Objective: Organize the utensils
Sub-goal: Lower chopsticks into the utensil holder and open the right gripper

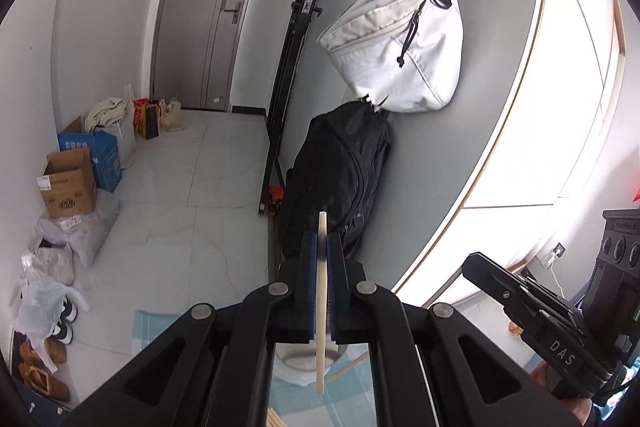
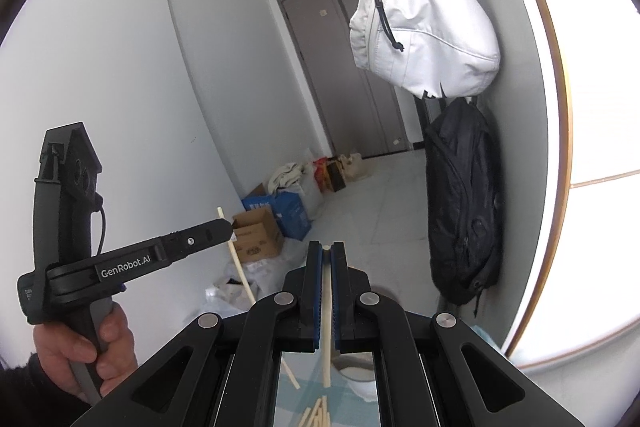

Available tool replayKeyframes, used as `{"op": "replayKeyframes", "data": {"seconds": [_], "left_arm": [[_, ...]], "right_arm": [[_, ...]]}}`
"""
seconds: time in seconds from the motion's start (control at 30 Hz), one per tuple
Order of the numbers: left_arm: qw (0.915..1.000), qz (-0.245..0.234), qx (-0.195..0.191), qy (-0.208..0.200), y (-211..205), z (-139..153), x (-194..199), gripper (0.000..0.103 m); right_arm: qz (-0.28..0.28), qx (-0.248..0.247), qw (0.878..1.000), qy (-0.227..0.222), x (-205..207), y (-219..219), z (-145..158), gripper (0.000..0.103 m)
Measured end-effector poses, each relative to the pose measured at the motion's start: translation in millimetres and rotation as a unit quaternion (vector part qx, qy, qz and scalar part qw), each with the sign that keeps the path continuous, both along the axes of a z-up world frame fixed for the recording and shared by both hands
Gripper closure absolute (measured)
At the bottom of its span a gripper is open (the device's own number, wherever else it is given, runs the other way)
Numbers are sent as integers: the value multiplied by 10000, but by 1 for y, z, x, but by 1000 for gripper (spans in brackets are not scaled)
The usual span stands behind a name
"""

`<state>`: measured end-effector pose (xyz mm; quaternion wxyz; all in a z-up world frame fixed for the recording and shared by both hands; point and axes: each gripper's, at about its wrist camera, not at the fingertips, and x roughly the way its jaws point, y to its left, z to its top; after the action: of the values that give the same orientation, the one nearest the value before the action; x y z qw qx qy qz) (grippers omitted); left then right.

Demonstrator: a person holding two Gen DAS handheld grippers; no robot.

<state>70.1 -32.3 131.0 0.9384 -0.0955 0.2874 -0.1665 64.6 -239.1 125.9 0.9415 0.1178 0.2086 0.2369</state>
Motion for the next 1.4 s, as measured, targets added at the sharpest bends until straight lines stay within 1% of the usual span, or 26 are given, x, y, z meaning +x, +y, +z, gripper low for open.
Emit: {"op": "replayKeyframes", "data": {"seconds": [0.2,0.33,0.6,0.73,0.8,0.87,1.07,1.13,1.23,1.3,1.33,1.4], "left_arm": [[10000,61,11,-74,-3,2,25,102],[9998,152,90,-31,-5,-5,41,102],[9994,274,12,207,-5,-28,77,102],[9994,256,-73,211,-7,-38,85,102],[9995,307,-42,108,-8,-40,88,102],[9997,218,-114,80,-8,-43,89,102],[9999,-52,-102,98,-11,-61,85,102],[9995,-218,-179,144,-11,-67,84,102],[9982,-435,-184,356,-11,-78,83,102],[9957,-673,-301,554,-8,-84,82,102],[9949,-717,-330,627,-7,-86,82,102],[9927,-770,-378,851,-3,-90,82,102]], "right_arm": [[-64,-168,9997,-151,30,1,21,100],[-124,-240,9995,-131,49,2,22,100],[-287,-241,9993,86,90,-5,7,100],[-253,-184,9993,228,101,-6,-3,100],[-251,-218,9992,241,103,-4,-7,100],[-241,-244,9991,264,106,-2,-12,100],[-119,-368,9986,353,116,7,-29,100],[28,-270,9985,468,118,9,-37,100],[133,-334,9977,574,119,13,-49,100],[257,-229,9968,721,121,13,-58,97],[328,-137,9959,829,122,13,-62,97],[295,-44,9946,994,123,9,-70,97]]}}
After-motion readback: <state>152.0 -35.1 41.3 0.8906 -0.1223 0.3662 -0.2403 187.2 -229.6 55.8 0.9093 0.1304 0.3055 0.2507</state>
